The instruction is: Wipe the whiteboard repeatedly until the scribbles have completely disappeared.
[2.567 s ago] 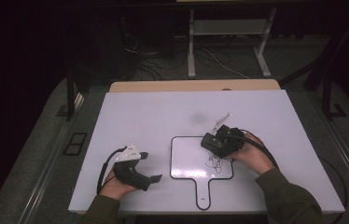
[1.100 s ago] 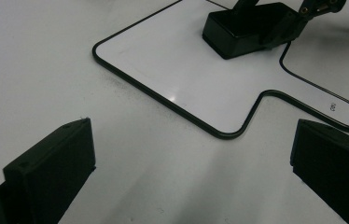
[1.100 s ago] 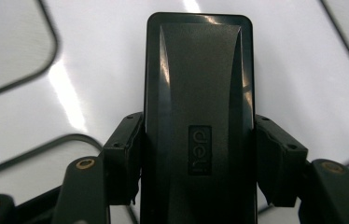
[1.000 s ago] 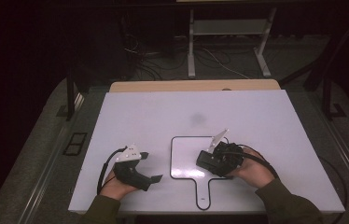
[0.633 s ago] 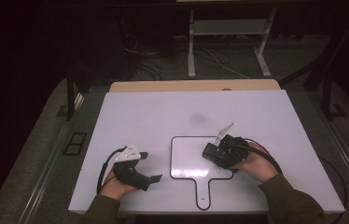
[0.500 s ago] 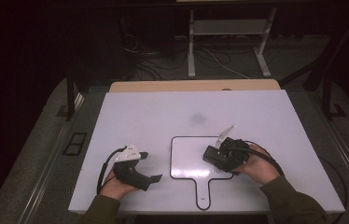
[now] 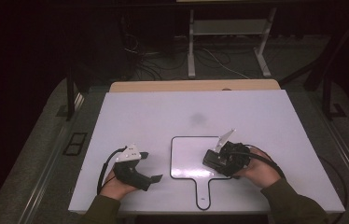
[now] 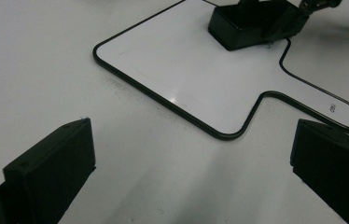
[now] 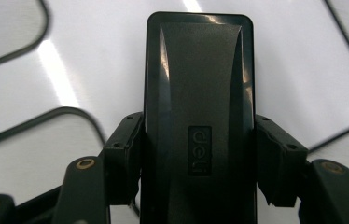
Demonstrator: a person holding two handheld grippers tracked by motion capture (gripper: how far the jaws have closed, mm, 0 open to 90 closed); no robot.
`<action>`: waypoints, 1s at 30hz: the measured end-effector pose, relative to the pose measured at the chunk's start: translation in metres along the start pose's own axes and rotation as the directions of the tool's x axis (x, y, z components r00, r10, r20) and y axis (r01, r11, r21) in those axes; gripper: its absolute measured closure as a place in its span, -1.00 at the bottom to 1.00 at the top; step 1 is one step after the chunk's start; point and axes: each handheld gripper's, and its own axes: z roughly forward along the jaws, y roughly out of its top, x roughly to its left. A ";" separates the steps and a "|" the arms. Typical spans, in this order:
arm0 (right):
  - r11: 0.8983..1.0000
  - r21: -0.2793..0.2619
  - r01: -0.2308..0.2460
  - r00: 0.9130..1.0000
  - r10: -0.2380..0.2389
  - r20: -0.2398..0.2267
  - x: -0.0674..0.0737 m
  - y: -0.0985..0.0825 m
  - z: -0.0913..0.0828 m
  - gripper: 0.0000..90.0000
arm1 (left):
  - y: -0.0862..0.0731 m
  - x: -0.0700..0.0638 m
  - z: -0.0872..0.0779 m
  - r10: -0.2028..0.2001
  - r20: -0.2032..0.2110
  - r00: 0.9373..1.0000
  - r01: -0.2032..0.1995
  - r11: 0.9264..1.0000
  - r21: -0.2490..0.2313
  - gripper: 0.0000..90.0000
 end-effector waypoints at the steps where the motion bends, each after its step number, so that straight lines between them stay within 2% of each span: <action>1: 1.000 0.000 -0.005 1.000 0.005 0.006 -0.003 -0.001 0.000 -0.14 | 0.000 0.000 0.000 0.001 0.000 1.000 -0.001 1.000 0.000 -1.00; 4: 1.000 -0.002 -0.013 1.000 0.013 0.001 -0.002 -0.001 0.000 -0.14 | 0.000 0.000 0.000 -0.001 0.000 1.000 0.001 1.000 -0.001 -1.00; 6: 1.000 0.002 0.016 1.000 -0.016 -0.026 0.006 -0.003 -0.001 -0.14 | 0.000 0.000 0.000 -0.001 -0.001 1.000 0.001 1.000 0.000 -1.00; 10: 0.999 0.005 0.035 0.999 -0.035 -0.029 0.012 -0.004 -0.003 -0.14 | 0.001 0.000 0.001 0.003 0.000 1.000 -0.003 1.000 0.000 -1.00; 12: 0.999 0.010 0.033 0.999 -0.032 -0.029 0.011 -0.004 -0.003 -0.14 | 0.001 -0.001 0.000 0.004 -0.003 1.000 -0.004 1.000 -0.002 -1.00; 14: 0.999 0.012 0.034 0.999 -0.033 -0.008 0.009 -0.004 -0.003 -0.14 | 0.001 -0.001 0.000 0.001 -0.005 1.000 -0.001 1.000 -0.006 -1.00; 20: 1.000 0.015 0.001 1.000 -0.001 0.016 -0.002 -0.004 -0.002 -0.14 | 0.001 -0.002 0.001 0.004 0.001 1.000 -0.004 1.000 0.000 -1.00; 21: 1.000 0.012 -0.002 1.000 0.002 0.008 -0.001 -0.004 -0.002 -0.14 | 0.001 -0.002 0.001 0.004 0.001 1.000 -0.004 1.000 0.000 -1.00; 23: 1.000 0.008 0.020 0.999 -0.020 -0.027 0.007 -0.003 -0.002 -0.14 | 0.001 -0.002 0.001 0.003 0.001 1.000 -0.003 1.000 0.000 -1.00; 27: 0.999 0.006 0.043 0.999 -0.043 -0.027 0.013 -0.002 -0.002 -0.14 | 0.001 -0.002 0.001 0.007 0.002 1.000 -0.007 1.000 0.004 -1.00; 30: 1.000 0.005 0.030 0.999 -0.030 -0.028 0.010 -0.003 -0.002 -0.14 | 0.001 -0.002 0.001 0.008 0.000 1.000 -0.008 1.000 0.003 -1.00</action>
